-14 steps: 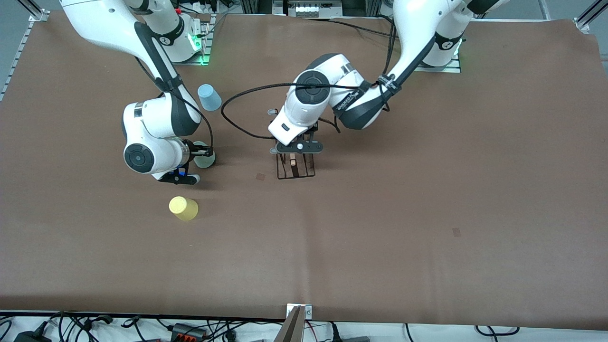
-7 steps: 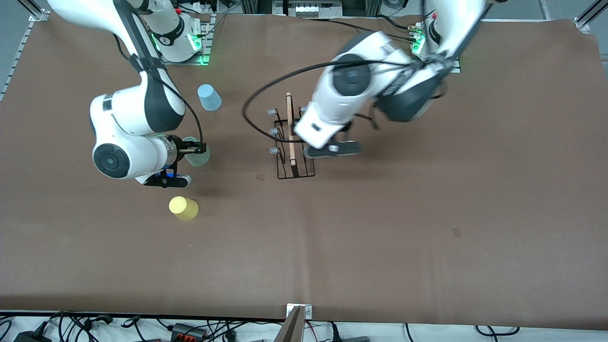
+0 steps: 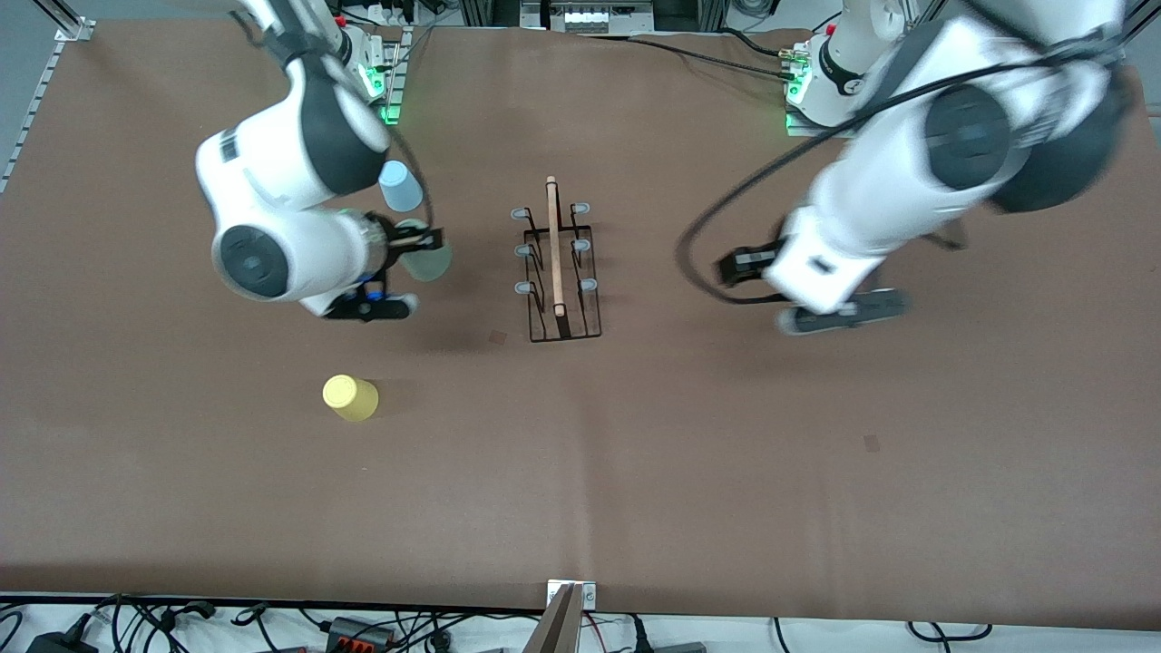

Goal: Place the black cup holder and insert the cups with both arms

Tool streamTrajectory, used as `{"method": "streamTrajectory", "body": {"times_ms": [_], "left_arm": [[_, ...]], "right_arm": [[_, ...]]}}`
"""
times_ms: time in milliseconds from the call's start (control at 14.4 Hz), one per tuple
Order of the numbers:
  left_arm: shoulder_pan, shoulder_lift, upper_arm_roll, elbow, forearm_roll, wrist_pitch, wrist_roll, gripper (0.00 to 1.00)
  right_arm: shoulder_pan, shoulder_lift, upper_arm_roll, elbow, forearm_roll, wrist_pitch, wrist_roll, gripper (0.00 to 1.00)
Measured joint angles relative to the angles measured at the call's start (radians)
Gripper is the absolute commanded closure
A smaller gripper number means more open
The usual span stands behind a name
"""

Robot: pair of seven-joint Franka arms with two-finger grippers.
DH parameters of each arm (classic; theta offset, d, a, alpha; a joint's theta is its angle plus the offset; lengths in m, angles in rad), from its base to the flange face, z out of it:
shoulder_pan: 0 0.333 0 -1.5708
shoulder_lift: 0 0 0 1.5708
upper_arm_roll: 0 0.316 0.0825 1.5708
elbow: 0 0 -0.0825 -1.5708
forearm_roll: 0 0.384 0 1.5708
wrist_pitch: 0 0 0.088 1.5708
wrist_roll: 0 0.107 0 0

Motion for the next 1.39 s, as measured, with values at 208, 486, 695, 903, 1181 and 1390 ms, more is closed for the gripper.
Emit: {"method": "streamTrajectory", "body": {"times_ms": [208,486,695,903,1181,1390], "left_arm": [[0.075,-0.028,0.001,-0.005,0.0,-0.064,0.071,0.0],[0.084,-0.029,0.0,-0.013,0.003,-0.122,0.08,0.0],[0.135,-0.039,0.001,-0.017,0.004,-0.154,0.179,0.0],[0.182,-0.083,0.007,-0.083,0.004,-0.124,0.263,0.0],[0.103,-0.272,0.175,-0.379,0.005,0.077,0.383,0.0],[-0.012,-0.347,0.422,-0.492,0.003,0.146,0.593,0.0]], "right_arm": [[0.11,0.002,0.004,0.0,0.011,0.045,0.115,0.67],[0.163,0.034,0.004,0.0,0.066,0.088,0.146,0.67],[0.171,0.059,0.004,-0.001,0.077,0.091,0.146,0.67],[0.19,0.079,0.004,-0.004,0.077,0.09,0.146,0.67],[0.2,0.087,0.004,-0.012,0.077,0.088,0.146,0.67],[0.2,0.096,0.003,-0.026,0.077,0.088,0.146,0.67]]}}
